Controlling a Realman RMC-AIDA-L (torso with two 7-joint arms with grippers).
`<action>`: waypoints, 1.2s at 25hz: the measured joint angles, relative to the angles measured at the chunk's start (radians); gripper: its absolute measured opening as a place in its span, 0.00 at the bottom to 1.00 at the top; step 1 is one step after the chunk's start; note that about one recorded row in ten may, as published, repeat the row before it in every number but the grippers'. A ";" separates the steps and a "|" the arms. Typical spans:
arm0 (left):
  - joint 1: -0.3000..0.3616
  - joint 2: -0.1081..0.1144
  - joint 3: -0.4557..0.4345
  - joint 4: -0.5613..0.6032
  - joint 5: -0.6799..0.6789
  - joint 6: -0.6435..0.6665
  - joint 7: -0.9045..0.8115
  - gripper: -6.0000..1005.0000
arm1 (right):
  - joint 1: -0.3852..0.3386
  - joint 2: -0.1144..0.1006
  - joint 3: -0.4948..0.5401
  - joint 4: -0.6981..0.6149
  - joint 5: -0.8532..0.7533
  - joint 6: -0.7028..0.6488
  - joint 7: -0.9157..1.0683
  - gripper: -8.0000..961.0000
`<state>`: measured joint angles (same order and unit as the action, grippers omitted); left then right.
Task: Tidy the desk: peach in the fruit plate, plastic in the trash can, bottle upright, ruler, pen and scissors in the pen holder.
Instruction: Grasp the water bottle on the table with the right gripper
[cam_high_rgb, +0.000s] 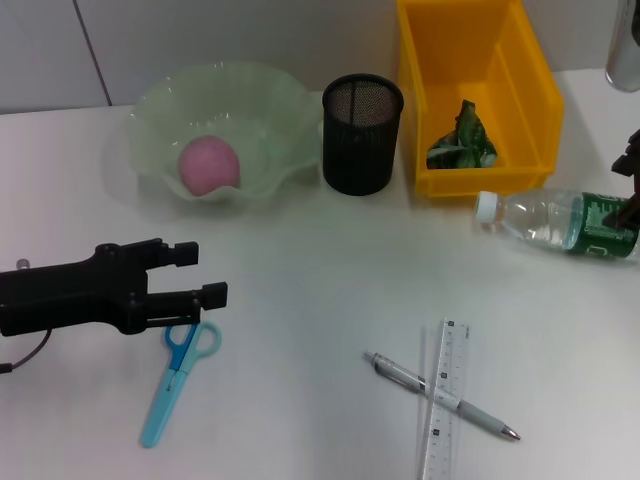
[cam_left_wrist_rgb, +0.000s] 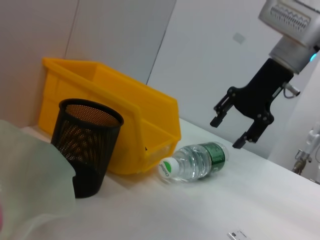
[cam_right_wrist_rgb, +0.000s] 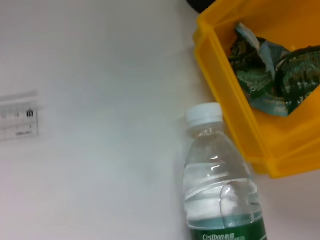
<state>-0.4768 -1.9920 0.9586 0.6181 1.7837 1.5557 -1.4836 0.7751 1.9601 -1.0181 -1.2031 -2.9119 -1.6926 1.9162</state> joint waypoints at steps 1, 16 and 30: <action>0.000 0.000 0.000 0.000 0.000 0.000 0.000 0.82 | -0.001 0.001 -0.001 0.011 -0.001 0.014 -0.007 0.76; 0.010 -0.001 -0.023 0.000 0.000 -0.003 -0.020 0.82 | 0.002 0.022 -0.019 0.163 -0.006 0.176 -0.081 0.76; 0.013 -0.001 -0.033 0.004 0.000 0.004 -0.023 0.82 | 0.003 0.021 -0.059 0.248 -0.007 0.267 -0.080 0.76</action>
<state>-0.4643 -1.9926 0.9259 0.6226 1.7840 1.5600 -1.5065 0.7785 1.9813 -1.0775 -0.9554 -2.9193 -1.4257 1.8362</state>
